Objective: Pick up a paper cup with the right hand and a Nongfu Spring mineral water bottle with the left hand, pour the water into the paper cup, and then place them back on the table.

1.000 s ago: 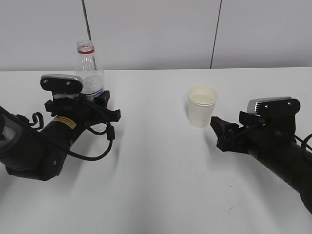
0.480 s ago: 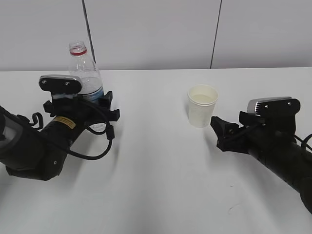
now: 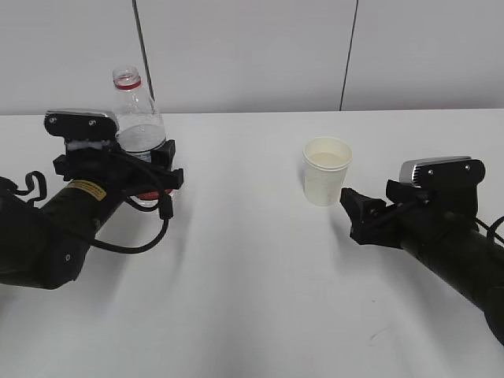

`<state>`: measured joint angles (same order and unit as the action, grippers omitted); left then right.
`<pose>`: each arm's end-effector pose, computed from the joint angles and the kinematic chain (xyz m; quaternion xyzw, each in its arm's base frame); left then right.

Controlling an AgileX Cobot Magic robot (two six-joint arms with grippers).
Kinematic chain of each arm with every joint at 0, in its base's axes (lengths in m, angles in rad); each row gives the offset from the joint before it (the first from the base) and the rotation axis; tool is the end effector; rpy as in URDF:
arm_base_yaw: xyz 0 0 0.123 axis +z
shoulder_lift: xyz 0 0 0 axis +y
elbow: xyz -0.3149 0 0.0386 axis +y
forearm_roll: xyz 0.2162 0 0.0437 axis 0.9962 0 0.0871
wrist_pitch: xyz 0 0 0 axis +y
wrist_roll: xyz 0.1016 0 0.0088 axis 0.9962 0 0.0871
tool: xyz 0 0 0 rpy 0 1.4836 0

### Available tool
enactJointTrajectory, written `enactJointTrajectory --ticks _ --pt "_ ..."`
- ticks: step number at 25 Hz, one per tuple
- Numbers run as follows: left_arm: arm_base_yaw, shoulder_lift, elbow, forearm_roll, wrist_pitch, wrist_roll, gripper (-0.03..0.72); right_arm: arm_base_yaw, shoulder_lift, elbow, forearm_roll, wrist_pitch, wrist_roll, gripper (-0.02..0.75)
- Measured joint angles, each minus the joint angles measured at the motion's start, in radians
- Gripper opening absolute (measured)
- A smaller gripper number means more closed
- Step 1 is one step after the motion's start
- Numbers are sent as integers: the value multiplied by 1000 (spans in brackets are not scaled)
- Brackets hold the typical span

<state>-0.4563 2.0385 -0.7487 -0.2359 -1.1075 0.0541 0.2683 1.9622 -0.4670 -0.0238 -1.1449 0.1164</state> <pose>0.3483 -0.1472 0.1804 0.0793 0.7387 -0.0918 0.6631 0.3023 0.0854 0.1605 -0.0707 0.7906 0.1218 0.5959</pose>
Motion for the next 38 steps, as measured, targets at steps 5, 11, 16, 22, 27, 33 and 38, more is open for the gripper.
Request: enactJointTrajectory --ticks 5,11,16,22,27,33,38 --pt "-1 -86 76 3 13 0 533 0 -22 25 -2 0 0 592" --pt "-1 -156 129 4 52 2 533 0 -79 75 -2 0 0 592" --pt "-1 -171 133 45 59 3 533 0 -111 97 -2 0 0 592" --pt "-3 -226 134 45 104 3 534 0 -136 103 -4 0 0 592" --pt "-3 -289 135 45 210 5 534 0 -166 103 -4 0 0 592" --pt "-3 -401 137 45 365 15 534 0 -230 103 -7 20 0 592" --pt "-3 -523 142 45 589 30 534 0 -295 105 -12 151 0 592"
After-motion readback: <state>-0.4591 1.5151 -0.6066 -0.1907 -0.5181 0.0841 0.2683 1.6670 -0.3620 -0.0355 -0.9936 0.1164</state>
